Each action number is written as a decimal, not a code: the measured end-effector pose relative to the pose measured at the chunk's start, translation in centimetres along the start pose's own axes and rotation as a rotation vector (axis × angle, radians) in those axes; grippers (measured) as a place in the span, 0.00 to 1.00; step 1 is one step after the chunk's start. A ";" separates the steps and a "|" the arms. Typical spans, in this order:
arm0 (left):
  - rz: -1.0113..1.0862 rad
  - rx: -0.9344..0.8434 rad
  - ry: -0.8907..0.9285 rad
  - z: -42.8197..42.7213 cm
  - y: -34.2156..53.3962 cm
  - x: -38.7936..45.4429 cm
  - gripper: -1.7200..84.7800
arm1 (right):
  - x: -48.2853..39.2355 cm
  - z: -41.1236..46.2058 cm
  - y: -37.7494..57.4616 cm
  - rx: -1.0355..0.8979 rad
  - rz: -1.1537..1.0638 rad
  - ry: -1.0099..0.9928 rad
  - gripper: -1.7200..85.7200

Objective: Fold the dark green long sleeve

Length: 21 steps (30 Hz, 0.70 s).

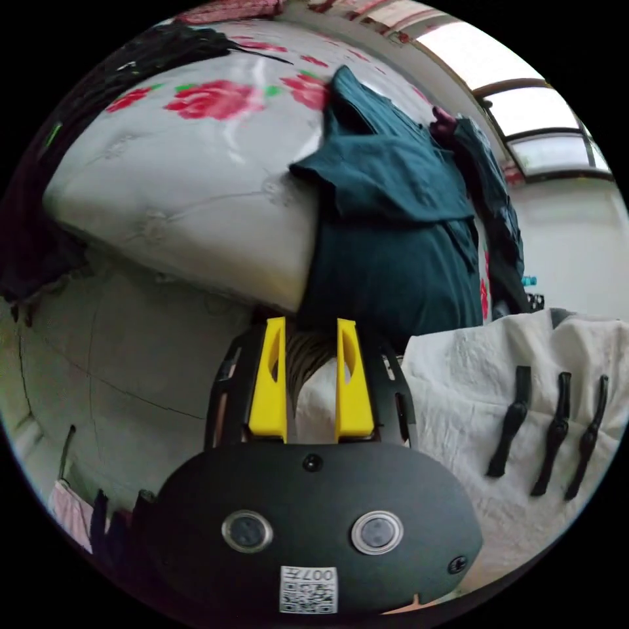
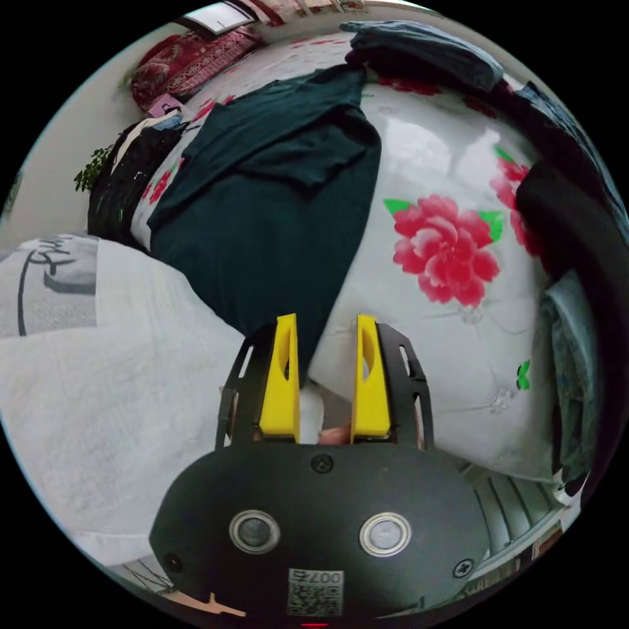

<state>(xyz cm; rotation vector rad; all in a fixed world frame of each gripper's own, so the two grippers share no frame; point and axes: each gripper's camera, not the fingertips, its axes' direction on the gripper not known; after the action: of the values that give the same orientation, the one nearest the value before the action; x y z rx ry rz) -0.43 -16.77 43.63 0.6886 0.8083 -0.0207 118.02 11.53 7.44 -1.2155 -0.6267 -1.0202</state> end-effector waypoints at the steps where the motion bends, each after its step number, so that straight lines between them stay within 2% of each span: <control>1: 0.020 -0.017 -0.004 0.7 -0.3 0.4 0.14 | -0.2 0.6 0.7 -0.013 -0.004 0.005 0.12; 4: 0.100 -0.096 -0.020 2.3 -1.5 1.7 0.11 | -1.0 0.5 1.0 0.030 -0.027 0.052 0.10; 7: 0.143 -0.122 -0.028 1.8 -1.6 2.3 0.07 | -2.0 0.5 0.2 -0.020 -0.105 -0.044 0.08; 11: 0.240 -0.143 0.168 0.1 -2.0 3.1 0.05 | -2.1 0.9 -0.2 -0.025 -0.133 0.021 0.04; 14: 0.273 -0.061 0.349 -3.2 -3.0 3.3 0.04 | 0.1 -0.4 -2.0 -0.022 -0.140 -0.123 0.03; 17: 0.238 0.082 0.454 -6.8 -5.5 2.6 0.05 | 2.9 -4.3 -4.9 0.148 -0.122 -0.349 0.03; 19: 0.143 0.158 0.481 -8.0 -7.7 1.4 0.05 | 4.6 -7.7 -8.0 0.320 -0.091 -0.431 0.04; 21: -0.048 0.269 0.480 -8.2 -10.3 -0.7 0.07 | 5.6 -9.4 -10.4 0.446 -0.030 -0.446 0.06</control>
<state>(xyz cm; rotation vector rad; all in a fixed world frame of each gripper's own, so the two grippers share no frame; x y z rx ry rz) -9.04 -20.29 34.39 0.9453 1.2987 -0.0077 110.13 0.75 14.37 -1.0360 -1.1562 -0.5833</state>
